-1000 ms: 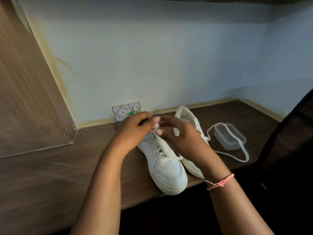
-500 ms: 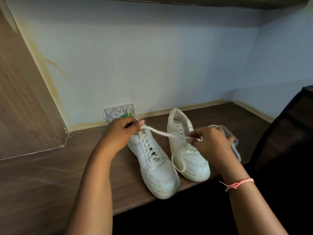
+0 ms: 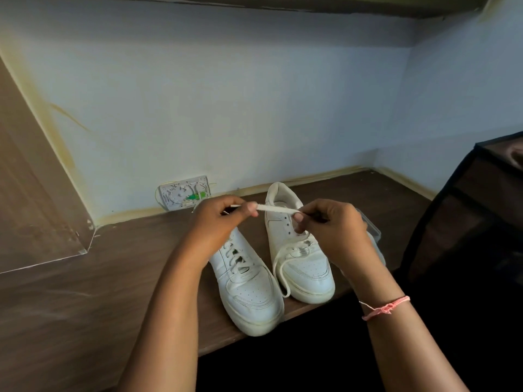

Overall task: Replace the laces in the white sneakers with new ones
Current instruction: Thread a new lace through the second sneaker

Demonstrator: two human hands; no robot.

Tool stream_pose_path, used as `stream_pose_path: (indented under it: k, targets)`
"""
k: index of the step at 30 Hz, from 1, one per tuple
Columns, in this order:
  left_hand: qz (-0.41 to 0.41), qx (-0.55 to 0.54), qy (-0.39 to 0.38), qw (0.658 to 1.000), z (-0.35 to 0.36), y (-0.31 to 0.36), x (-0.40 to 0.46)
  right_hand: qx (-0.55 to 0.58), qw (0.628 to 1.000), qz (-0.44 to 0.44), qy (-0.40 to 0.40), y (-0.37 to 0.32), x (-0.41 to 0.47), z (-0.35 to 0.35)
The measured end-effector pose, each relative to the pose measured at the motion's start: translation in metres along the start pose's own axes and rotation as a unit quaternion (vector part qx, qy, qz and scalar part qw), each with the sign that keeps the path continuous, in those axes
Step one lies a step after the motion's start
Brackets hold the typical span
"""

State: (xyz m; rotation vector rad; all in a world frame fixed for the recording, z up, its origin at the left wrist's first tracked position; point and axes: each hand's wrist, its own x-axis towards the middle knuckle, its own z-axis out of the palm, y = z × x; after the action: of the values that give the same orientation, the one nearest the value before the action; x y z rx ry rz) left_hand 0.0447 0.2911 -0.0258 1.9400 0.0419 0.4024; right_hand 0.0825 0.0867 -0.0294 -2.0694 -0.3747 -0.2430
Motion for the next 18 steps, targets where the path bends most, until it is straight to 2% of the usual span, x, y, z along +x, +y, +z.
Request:
stream_pose_path:
  k: [4, 7, 9, 11, 13, 15, 16, 18]
  targets:
    - [0.003, -0.108, 0.078, 0.991, 0.005, 0.003, 0.0, -0.009, 0.998, 0.005, -0.066, 0.003, -0.002, 0.008]
    - [-0.026, -0.211, 0.131, 0.968, 0.02, 0.003, 0.003, -0.045, 0.992, 0.001, -0.119, 0.0, -0.007, 0.021]
    - [-0.055, -0.292, 0.107, 0.949, 0.032, 0.003, 0.004, -0.074, 0.981, -0.003, -0.18, 0.001, -0.008, 0.025]
    - [-0.055, -0.335, 0.07, 0.938, 0.044, 0.002, 0.006, -0.074, 0.978, -0.005, -0.196, 0.008, -0.004, 0.023]
    - [-0.016, -0.267, 0.063, 0.962, 0.054, -0.007, 0.008, -0.067, 0.99, 0.022, -0.126, 0.022, 0.003, 0.015]
    - [0.043, -0.101, 0.069, 0.992, 0.061, -0.018, 0.01, -0.124, 0.991, 0.052, -0.015, 0.039, 0.007, 0.008]
    - [0.066, -0.025, 0.071, 0.995, 0.066, -0.022, 0.009, -0.151, 0.986, 0.063, 0.024, 0.045, 0.008, 0.007]
    - [0.086, 0.055, 0.08, 0.992, 0.079, -0.027, 0.007, -0.144, 0.986, 0.072, 0.047, 0.055, 0.008, 0.011]
